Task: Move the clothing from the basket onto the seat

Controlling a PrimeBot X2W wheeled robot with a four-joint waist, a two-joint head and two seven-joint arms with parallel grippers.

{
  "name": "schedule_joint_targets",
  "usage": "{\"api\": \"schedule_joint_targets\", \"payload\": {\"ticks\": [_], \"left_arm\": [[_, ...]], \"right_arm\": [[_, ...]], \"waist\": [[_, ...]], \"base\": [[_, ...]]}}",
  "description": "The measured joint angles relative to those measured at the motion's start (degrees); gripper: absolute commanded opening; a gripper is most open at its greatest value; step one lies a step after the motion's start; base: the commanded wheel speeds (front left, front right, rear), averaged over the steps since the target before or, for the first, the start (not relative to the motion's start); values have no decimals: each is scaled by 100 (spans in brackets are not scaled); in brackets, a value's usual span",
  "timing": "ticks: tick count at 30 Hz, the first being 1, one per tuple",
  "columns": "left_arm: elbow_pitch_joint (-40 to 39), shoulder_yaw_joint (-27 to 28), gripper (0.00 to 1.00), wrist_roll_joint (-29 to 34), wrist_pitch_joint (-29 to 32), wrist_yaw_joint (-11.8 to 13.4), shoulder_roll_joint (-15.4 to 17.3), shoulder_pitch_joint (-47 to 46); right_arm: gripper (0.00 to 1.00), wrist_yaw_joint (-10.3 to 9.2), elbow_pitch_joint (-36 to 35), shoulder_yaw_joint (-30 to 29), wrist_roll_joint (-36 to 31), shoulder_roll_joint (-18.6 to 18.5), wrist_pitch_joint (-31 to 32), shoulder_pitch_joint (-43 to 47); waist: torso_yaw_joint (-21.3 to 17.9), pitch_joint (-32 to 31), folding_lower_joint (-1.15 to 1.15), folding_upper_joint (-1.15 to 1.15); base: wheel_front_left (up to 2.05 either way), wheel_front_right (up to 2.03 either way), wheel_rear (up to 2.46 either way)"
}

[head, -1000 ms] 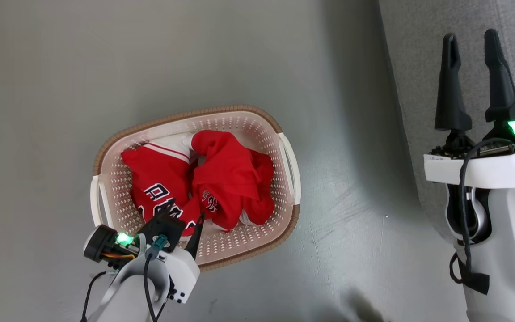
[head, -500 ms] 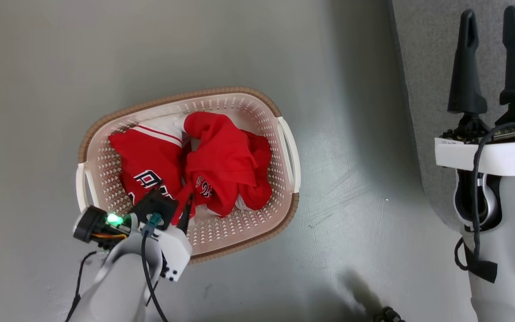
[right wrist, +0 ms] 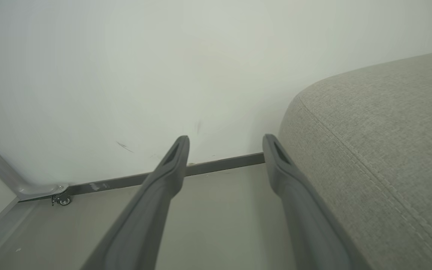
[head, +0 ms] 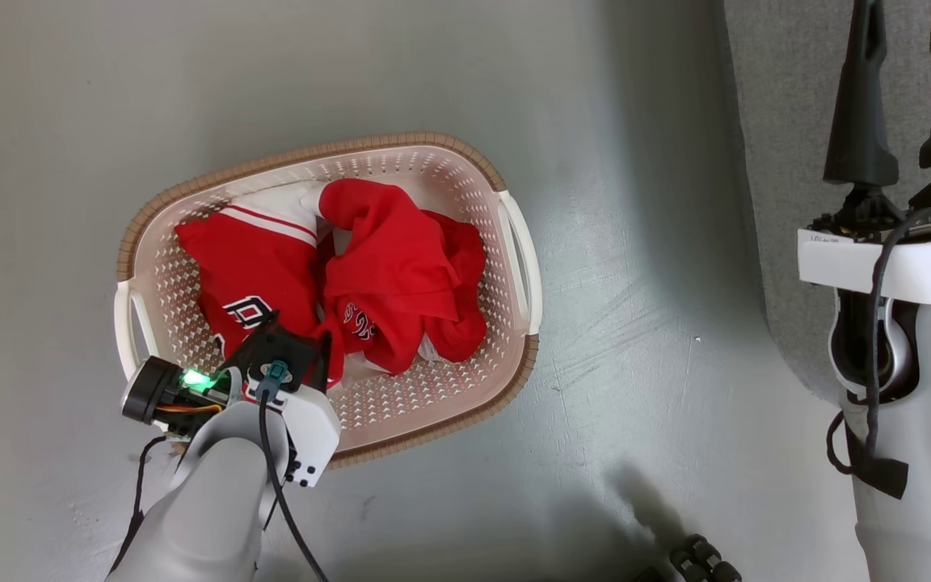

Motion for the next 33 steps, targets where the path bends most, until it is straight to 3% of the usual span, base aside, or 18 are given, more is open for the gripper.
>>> {"api": "schedule_joint_targets", "payload": {"ticks": [1,5,7,8,9,10,11,33], "left_arm": [[41,-2,86,0,26,25,-10,-30],[181,3,86,1,107,111,-15,-101],[237,1,77,1,126,124,-15,-146],[253,0,47,1,126,126,-18,-168],[268,-4,33,2,126,141,-22,-188],[286,-4,10,2,126,142,-29,-205],[303,-12,0,2,125,142,-34,-225],[-257,213,0,-357,-79,166,-155,-438]], "right_arm": [[100,0,-8,-3,0,0,0,-25],[100,0,-20,-14,0,0,-1,-27],[100,0,-20,-13,0,0,-1,-27],[100,0,-20,-12,0,0,0,-27],[100,0,-20,-13,0,0,-1,-27],[100,0,-19,-13,0,0,-1,-27],[100,0,-19,-14,0,0,-1,-27],[100,0,74,-84,-64,-2,-1,-139]], "waist": [[0,17,0,0],[5,67,0,0],[7,86,0,0],[7,94,0,0],[8,99,0,0],[9,100,0,0],[10,99,0,0],[197,-153,0,0]], "base": [[0,0,0],[0,0,0],[0,0,0],[0,0,0],[0,0,0],[0,0,0],[0,0,0],[0,0,0]]}}
